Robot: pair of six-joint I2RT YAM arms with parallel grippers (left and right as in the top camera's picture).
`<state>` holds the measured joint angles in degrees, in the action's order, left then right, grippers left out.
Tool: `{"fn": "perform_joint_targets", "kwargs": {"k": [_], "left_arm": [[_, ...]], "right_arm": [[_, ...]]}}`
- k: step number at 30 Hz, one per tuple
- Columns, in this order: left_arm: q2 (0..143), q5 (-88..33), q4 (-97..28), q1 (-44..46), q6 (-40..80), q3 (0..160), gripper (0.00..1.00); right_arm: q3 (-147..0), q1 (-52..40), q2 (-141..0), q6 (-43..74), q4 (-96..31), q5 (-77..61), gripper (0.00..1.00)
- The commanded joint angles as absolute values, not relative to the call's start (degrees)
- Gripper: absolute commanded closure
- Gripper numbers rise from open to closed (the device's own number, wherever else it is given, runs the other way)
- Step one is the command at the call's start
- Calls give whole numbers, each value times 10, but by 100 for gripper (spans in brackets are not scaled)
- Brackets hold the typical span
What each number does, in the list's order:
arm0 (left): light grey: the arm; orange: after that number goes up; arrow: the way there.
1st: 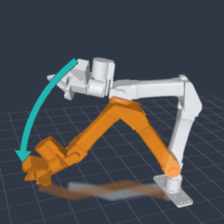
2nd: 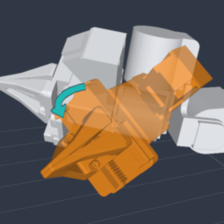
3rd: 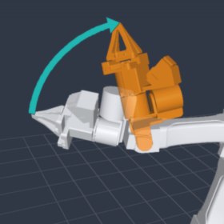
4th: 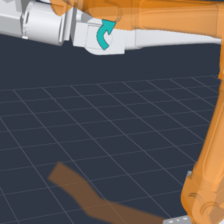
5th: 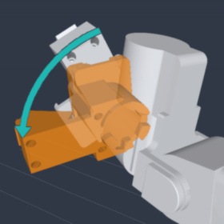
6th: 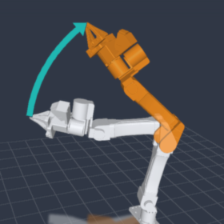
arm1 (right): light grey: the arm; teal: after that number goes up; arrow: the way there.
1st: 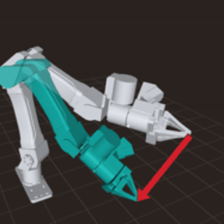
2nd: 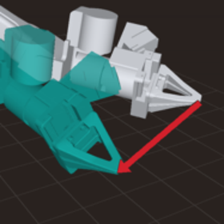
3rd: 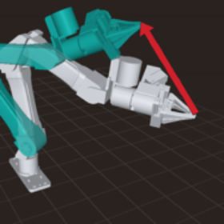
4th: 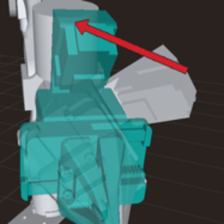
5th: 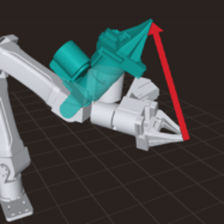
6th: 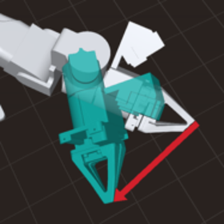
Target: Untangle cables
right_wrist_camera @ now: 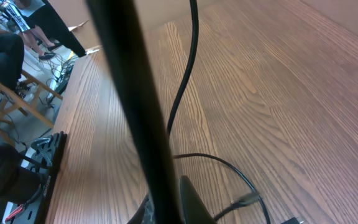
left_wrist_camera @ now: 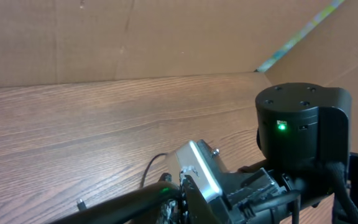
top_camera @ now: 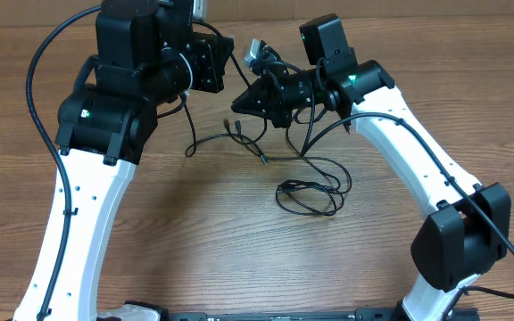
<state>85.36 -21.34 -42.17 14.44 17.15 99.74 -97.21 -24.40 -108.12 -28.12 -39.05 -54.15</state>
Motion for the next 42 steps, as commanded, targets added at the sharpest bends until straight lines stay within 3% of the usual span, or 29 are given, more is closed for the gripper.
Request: {"fn": "perform_joint_targets", "kwargs": {"k": [1,2,3,4,5,9,14,22,36,42], "left_arm": [[858,-204,-422,143,171,1012,95],[858,-204,-422,143,171,1012,95],[858,-204,-420,143,171,1012,95],[858,-204,-420,144,171,1012,95],[858,-204,-420,144,171,1012,95],[858,-204,-432,144,152,1012,94],[861,-194,-458,144,80,1012,94],[870,-105,-494,143,34,1012,95],[906,42,-382,142,349,1012,96],[929,39,-348,149,452,1014,96]], "right_arm": [[-976,-235,-1084,-270,-389,-547,96],[-976,-235,-1084,-269,-390,-547,95],[-976,-235,-1084,-269,-392,-547,74],[-976,-235,-1084,-269,-393,-547,39],[-976,-236,-1084,-269,-393,-544,29],[-976,-239,-1084,-269,-393,-539,28],[-976,-239,-1084,-249,-398,-533,4],[-974,-239,-1098,-237,-424,-501,2],[-974,-269,-1124,-208,-376,-514,0],[-974,-288,-1132,-178,-321,-482,0]]}}
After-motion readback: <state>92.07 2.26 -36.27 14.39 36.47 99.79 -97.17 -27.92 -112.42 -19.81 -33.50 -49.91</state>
